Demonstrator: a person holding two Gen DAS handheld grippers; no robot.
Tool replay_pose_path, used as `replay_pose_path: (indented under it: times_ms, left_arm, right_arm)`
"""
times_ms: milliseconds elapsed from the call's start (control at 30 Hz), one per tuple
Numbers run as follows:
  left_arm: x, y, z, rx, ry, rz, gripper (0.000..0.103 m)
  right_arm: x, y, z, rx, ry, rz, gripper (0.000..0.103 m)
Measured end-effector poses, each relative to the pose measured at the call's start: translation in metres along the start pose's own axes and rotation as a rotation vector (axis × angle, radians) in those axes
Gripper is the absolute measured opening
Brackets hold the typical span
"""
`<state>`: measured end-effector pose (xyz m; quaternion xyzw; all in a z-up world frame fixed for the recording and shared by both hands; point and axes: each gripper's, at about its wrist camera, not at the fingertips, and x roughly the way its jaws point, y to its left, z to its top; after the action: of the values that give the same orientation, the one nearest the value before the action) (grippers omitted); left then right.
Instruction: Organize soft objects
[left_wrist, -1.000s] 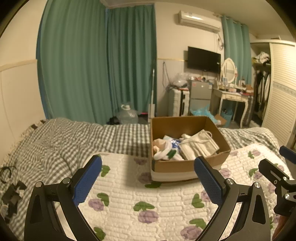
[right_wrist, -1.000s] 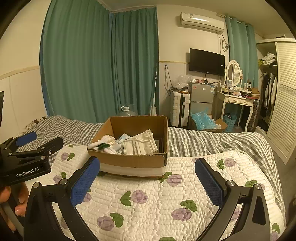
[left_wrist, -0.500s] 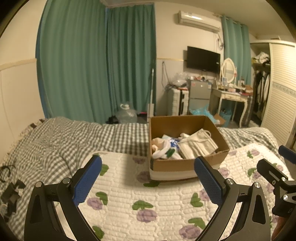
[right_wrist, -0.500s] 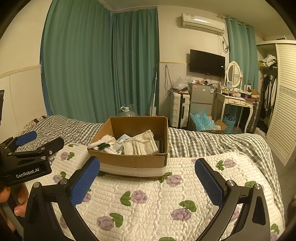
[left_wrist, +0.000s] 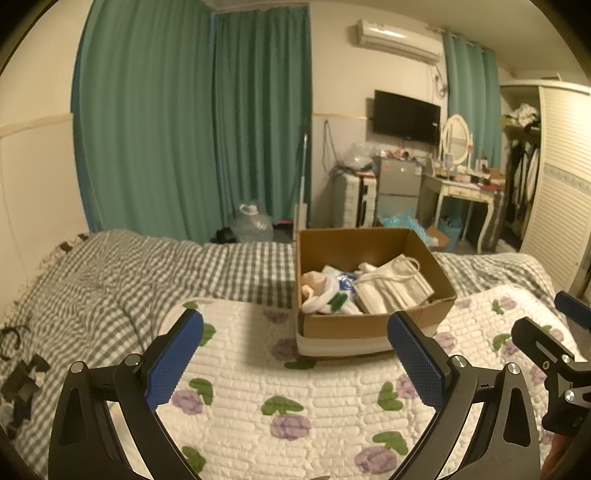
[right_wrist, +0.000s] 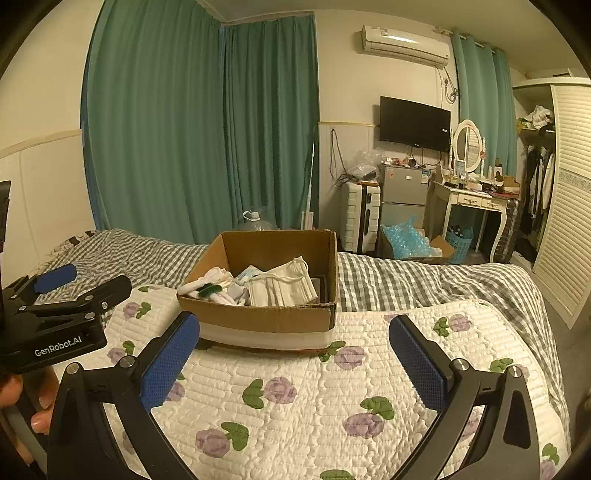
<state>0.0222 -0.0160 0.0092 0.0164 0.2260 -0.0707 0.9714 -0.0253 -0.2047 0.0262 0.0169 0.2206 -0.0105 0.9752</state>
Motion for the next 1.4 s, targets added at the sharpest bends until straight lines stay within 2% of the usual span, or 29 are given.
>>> replay_pose_path:
  times_ms: [1400]
  left_arm:
    - [-0.0044,-0.0048,-0.0004,0.005,-0.003,0.003,0.102]
  right_arm:
    - [0.0018,0.0001,-0.0001,0.004,0.006,-0.016,0.103]
